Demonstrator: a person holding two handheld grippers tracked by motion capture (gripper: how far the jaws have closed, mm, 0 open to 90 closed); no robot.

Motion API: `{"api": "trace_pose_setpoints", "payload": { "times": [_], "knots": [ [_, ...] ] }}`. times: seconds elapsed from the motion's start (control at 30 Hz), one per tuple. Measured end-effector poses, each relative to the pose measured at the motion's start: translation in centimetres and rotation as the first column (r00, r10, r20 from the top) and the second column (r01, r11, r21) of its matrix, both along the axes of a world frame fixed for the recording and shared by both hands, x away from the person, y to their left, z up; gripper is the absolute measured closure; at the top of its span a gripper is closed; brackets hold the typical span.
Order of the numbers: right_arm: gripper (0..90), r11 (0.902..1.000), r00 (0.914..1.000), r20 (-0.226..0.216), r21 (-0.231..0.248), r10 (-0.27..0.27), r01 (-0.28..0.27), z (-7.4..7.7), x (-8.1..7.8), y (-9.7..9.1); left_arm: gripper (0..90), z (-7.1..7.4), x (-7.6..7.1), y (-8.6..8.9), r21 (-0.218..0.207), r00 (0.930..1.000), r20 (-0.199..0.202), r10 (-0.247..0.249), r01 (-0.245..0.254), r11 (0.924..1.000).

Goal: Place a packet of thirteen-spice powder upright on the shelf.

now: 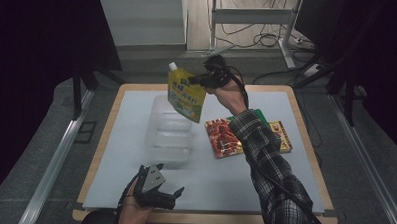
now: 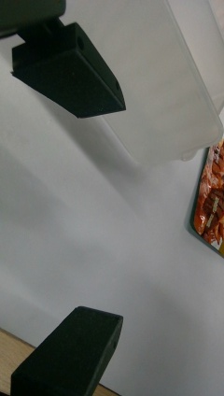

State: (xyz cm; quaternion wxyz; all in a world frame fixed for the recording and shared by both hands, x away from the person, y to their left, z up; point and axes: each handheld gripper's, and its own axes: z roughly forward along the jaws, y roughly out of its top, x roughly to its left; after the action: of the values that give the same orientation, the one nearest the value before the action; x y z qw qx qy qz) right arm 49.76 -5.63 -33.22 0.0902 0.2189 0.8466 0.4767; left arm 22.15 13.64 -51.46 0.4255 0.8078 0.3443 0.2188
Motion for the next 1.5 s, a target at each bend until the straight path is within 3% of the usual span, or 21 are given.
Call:
{"api": "trace_pose_setpoints", "payload": {
  "times": [0.43,0.6,1.0,1.2,1.3,1.37,1.47,1.5],
  "knots": [
    [88.9,1.0,0.9999,0.013,0.003,0.009,-0.009,0.0,1.1,3.0,2.0,0.0,-0.1,-0.2,0.002,1.0,0.001,-0.009,0.009,1.0],
    [88.8,0.9999,0.9999,0.007,-0.008,0.011,-0.011,-0.8,1.6,4.0,2.0,0.0,-0.1,-0.2,0.0,0.9999,0.001,-0.01,0.01,0.9999],
    [88.7,0.9979,0.9996,-0.008,-0.06,0.026,-0.026,-2.7,1.9,5.2,2.0,0.0,-0.1,-0.2,0.007,0.9999,-0.002,-0.014,0.014,0.9999],
    [88.2,0.9985,0.999,-0.031,-0.044,0.032,-0.033,-3.4,2.0,5.5,2.1,-0.1,-0.1,-0.3,0.011,0.9998,-0.005,-0.017,0.017,0.9998],
    [87.7,0.9979,0.9993,-0.021,-0.056,0.031,-0.032,-3.3,2.0,5.6,2.1,-0.1,-0.1,-0.4,0.015,0.9998,-0.004,-0.019,0.019,0.9997],
    [86.2,0.9974,0.9994,-0.011,-0.063,0.032,-0.033,-3.2,1.8,5.7,2.1,-0.1,-0.1,-0.4,0.016,0.9998,-0.004,-0.02,0.02,0.9997],
    [73.9,0.9973,0.9994,0.026,-0.071,0.024,-0.022,-3.0,1.5,5.5,2.1,-0.1,-0.1,-0.4,0.017,0.9998,-0.005,-0.021,0.021,0.9996],
    [73.9,0.9973,0.9994,0.026,-0.071,0.024,-0.022,-3.0,1.5,5.5,2.1,-0.1,-0.1,-0.4,0.017,0.9998,-0.005,-0.021,0.021,0.9996]
  ]
}}
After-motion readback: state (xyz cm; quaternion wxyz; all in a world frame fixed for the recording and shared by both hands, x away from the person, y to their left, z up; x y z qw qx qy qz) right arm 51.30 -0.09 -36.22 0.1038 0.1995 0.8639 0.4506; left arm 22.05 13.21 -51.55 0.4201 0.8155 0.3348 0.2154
